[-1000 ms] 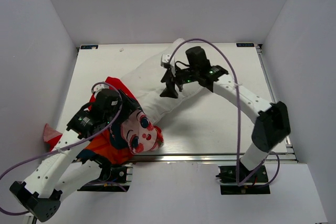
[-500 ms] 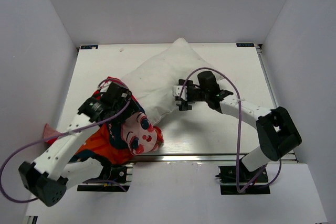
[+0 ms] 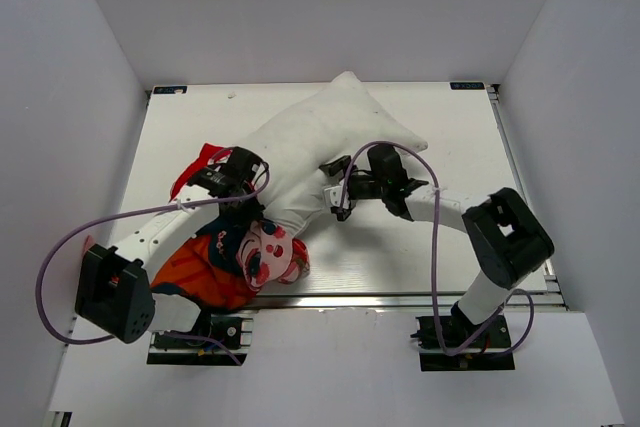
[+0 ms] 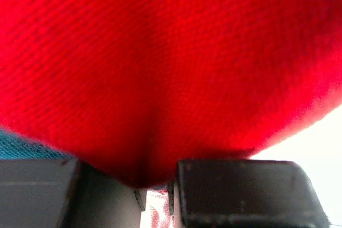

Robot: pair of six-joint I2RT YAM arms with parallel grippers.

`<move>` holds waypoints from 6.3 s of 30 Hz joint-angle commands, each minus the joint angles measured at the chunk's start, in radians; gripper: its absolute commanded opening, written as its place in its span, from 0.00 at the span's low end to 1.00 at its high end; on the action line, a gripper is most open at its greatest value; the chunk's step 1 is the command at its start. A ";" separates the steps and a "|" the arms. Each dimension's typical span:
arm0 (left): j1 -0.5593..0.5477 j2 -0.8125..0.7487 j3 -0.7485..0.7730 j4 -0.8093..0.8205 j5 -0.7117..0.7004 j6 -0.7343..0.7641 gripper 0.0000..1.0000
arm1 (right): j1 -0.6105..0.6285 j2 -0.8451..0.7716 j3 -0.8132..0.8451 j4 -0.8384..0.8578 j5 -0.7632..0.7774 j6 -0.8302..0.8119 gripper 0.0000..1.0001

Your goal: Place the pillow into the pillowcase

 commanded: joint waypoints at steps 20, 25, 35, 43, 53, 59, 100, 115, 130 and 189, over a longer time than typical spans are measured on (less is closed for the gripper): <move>0.069 0.448 0.781 0.107 0.189 0.431 0.00 | 0.059 -0.221 0.189 -0.413 -0.255 0.679 0.00; 0.069 0.490 0.758 0.154 0.317 0.405 0.00 | 0.061 -0.281 0.126 -0.390 -0.214 0.789 0.00; 0.069 0.257 0.546 0.119 0.239 0.399 0.66 | -0.017 -0.190 0.199 -0.481 -0.132 0.748 0.42; 0.045 0.007 0.522 0.022 0.122 0.419 0.85 | -0.051 -0.309 0.284 -0.499 -0.123 0.814 0.79; -0.157 -0.150 0.230 0.053 0.067 0.283 0.52 | -0.011 -0.203 0.347 -0.488 -0.018 0.871 0.81; -0.164 -0.084 0.169 0.024 -0.203 0.252 0.74 | 0.050 -0.140 0.361 -0.465 0.090 0.874 0.82; 0.043 -0.041 0.304 0.378 0.641 0.390 0.00 | 0.043 0.170 0.695 -0.239 0.177 1.196 0.00; 0.085 -0.162 0.207 0.153 0.273 0.345 0.79 | -0.129 -0.075 0.404 -0.353 -0.194 0.971 0.85; 0.034 0.279 0.751 0.214 0.249 0.589 0.93 | -0.295 0.170 0.636 -0.404 -0.066 1.330 0.89; -0.112 -0.792 -0.094 0.165 0.340 -0.031 0.81 | 0.145 -0.520 -0.333 -0.285 0.099 0.371 0.67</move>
